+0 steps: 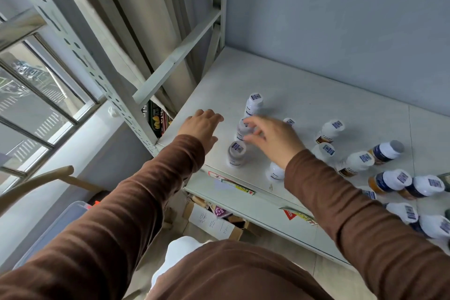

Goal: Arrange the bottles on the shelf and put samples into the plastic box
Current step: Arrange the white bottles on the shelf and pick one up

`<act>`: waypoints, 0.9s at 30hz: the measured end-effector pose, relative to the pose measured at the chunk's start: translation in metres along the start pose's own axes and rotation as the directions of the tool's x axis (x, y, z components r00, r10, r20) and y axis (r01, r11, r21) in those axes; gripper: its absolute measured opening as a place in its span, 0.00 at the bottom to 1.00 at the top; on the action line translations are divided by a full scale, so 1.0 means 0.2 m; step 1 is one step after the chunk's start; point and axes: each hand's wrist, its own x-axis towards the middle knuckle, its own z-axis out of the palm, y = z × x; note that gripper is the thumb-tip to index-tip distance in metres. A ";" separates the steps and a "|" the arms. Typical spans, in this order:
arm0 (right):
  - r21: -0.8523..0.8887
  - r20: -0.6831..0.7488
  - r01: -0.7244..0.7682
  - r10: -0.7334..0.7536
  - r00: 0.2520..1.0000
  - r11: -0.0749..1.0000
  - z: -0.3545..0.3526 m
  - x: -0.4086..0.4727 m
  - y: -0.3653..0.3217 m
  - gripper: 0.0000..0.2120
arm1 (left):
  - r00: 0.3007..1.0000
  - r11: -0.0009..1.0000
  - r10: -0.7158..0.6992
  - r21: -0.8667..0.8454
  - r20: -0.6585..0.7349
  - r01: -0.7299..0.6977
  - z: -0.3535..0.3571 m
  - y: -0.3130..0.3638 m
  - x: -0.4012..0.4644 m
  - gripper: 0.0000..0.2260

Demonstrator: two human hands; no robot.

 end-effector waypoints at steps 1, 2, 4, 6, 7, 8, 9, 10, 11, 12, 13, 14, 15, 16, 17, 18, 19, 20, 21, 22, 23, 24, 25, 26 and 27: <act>-0.004 -0.067 -0.017 0.016 0.998 1.000 -0.04 0.02 0.02 0.14 | 1.000 1.000 0.004 0.011 -0.005 -0.004 -0.01 0.01 0.02 0.24; -0.031 -0.090 -0.033 0.030 0.995 0.999 -0.07 0.06 0.04 0.13 | 1.000 1.000 0.007 0.017 -0.010 -0.007 -0.02 0.01 0.03 0.24; -0.130 -0.035 -0.040 0.036 0.999 0.991 -0.08 0.13 0.07 0.15 | 1.000 1.000 0.008 0.023 -0.017 -0.008 -0.03 0.04 0.06 0.23; -0.215 0.062 -0.010 0.024 0.998 0.977 -0.03 0.19 0.08 0.18 | 1.000 1.000 0.008 0.018 -0.011 -0.007 -0.04 0.06 0.09 0.23; -0.245 0.109 0.013 0.015 0.994 0.969 0.00 0.22 0.08 0.19 | 1.000 1.000 0.009 0.010 -0.002 -0.009 -0.03 0.06 0.11 0.23; -0.268 0.157 0.029 0.014 0.988 0.963 0.04 0.23 0.08 0.21 | 1.000 1.000 0.014 0.000 0.012 -0.014 -0.03 0.07 0.12 0.23; -0.286 0.195 0.035 0.023 0.981 0.958 0.08 0.25 0.08 0.21 | 1.000 1.000 0.022 -0.009 0.022 -0.021 -0.02 0.09 0.13 0.23; -0.310 0.226 0.043 0.030 0.974 0.950 0.10 0.26 0.08 0.21 | 0.999 0.999 0.031 -0.011 0.032 -0.031 -0.02 0.09 0.14 0.22; -0.340 0.250 0.060 0.028 0.968 0.939 0.11 0.28 0.08 0.21 | 0.998 0.999 0.036 -0.012 0.047 -0.036 -0.02 0.10 0.15 0.22; -0.363 0.262 0.082 0.017 0.965 0.928 0.11 0.29 0.08 0.20 | 0.997 0.999 0.037 -0.022 0.062 -0.035 -0.02 0.09 0.16 0.22; -0.366 0.253 0.090 0.006 0.967 0.926 0.10 0.30 0.08 0.19 | 0.997 0.998 0.028 -0.050 0.067 -0.024 -0.01 0.09 0.17 0.22; -0.335 0.224 0.067 0.010 0.975 0.940 0.08 0.31 0.08 0.18 | 0.998 0.995 0.013 -0.102 0.067 -0.006 -0.01 0.08 0.17 0.23; -0.261 0.183 0.009 0.040 0.982 0.965 0.05 0.32 0.09 0.17 | 0.998 0.982 -0.001 -0.188 0.068 0.014 0.00 0.07 0.18 0.24; -0.145 0.130 -0.065 0.084 0.988 0.987 0.01 0.33 0.09 0.16 | 0.997 0.950 -0.009 -0.311 0.071 0.031 -0.01 0.06 0.17 0.24; -0.005 0.080 -0.134 0.134 0.988 0.991 -0.04 0.35 0.09 0.15 | 0.998 0.886 -0.012 -0.463 0.068 0.042 -0.02 0.05 0.17 0.24; 0.133 0.042 -0.187 0.183 0.982 0.973 -0.07 0.36 0.08 0.13 | 0.998 0.780 -0.022 -0.624 0.065 0.058 -0.03 0.06 0.16 0.23; 0.232 0.014 -0.219 0.222 0.975 0.948 -0.10 0.37 0.07 0.14 | 0.997 0.642 -0.039 -0.763 0.073 0.082 -0.06 0.06 0.15 0.22; 0.287 -0.007 -0.239 0.252 0.968 0.928 -0.13 0.39 0.05 0.17 | 0.995 0.494 -0.045 -0.864 0.087 0.098 -0.09 0.07 0.15 0.20; 0.315 -0.020 -0.256 0.276 0.961 0.914 -0.16 0.40 0.03 0.21 | 0.993 0.342 -0.038 -0.933 0.111 0.117 -0.12 0.08 0.15 0.19; 0.326 -0.034 -0.267 0.294 0.955 0.907 -0.19 0.41 0.00 0.23 | 0.989 0.176 -0.020 -0.974 0.143 0.144 -0.15 0.09 0.15 0.17; 0.320 -0.053 -0.266 0.298 0.953 0.909 -0.21 0.42 -0.03 0.25 | 0.982 -0.002 0.002 -0.982 0.189 0.189 -0.17 0.10 0.15 0.16; 0.309 -0.072 -0.252 0.287 0.955 0.917 -0.24 0.44 -0.05 0.26 | 0.968 -0.176 0.030 -0.952 0.248 0.249 -0.19 0.11 0.14 0.16; 0.307 -0.088 -0.229 0.267 0.960 0.924 -0.25 0.44 -0.07 0.25 | 0.951 -0.323 0.065 -0.895 0.303 0.307 -0.21 0.12 0.14 0.17; 0.326 -0.096 -0.202 0.245 0.965 0.924 -0.26 0.45 -0.10 0.24 | 0.934 -0.430 0.108 -0.831 0.342 0.354 -0.22 0.12 0.13 0.19; 0.353 -0.098 -0.179 0.227 0.969 0.918 -0.27 0.44 -0.12 0.23 | 0.920 -0.494 0.157 -0.778 0.359 0.388 -0.23 0.13 0.12 0.21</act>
